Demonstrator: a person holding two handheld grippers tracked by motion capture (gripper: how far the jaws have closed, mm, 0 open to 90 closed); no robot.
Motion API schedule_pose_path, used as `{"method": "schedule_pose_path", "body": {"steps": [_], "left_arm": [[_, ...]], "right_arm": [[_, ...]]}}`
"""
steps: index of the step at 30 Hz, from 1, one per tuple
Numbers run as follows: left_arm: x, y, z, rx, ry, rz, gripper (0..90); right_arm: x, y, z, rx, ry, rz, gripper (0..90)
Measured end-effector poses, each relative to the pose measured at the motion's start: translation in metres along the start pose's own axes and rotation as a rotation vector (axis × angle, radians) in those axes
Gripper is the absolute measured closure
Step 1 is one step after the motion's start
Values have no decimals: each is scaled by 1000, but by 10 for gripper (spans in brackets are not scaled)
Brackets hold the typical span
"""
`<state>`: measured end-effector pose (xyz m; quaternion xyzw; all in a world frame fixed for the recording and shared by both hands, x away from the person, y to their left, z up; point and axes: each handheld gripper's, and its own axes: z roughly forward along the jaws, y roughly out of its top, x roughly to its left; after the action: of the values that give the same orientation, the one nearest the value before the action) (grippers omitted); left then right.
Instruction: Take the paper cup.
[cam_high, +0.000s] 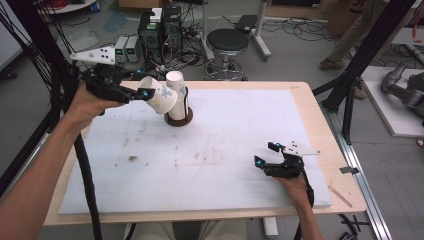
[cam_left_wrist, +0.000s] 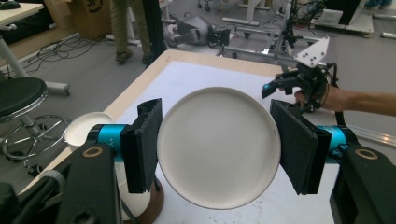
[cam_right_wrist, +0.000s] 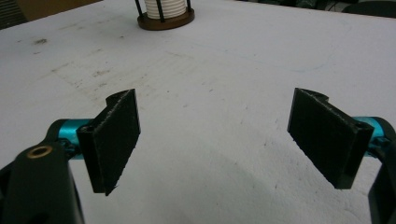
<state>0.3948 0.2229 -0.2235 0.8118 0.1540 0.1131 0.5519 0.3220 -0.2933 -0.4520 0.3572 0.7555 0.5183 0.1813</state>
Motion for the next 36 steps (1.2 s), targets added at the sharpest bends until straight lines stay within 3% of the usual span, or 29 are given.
{"method": "schedule_pose_path", "body": {"steps": [4, 7, 10, 14, 19, 26, 29, 36], "left_arm": [[-13, -15, 4, -20, -23, 15, 369], [-20, -26, 5, -52, -43, 6, 369], [-24, -35, 8, -53, -49, 4, 369], [-31, -45, 10, -52, -51, -2, 369], [-43, -61, 8, -103, -50, 1, 369], [-58, -78, 9, -106, -40, 13, 369], [-66, -89, 11, -149, -49, 3, 368], [-66, -104, 14, -190, -61, -21, 368]], "right_arm": [[0, 0, 0, 2, 3, 4, 172], [1, 0, 0, 2, 1, 3, 173], [1, 0, 0, 1, 0, 3, 172], [0, 0, 0, 1, 2, 1, 173], [1, 0, 0, 1, 3, 2, 173], [1, 0, 0, 3, 0, 2, 173], [1, 0, 0, 3, 2, 0, 172], [1, 0, 0, 1, 3, -7, 172]]}}
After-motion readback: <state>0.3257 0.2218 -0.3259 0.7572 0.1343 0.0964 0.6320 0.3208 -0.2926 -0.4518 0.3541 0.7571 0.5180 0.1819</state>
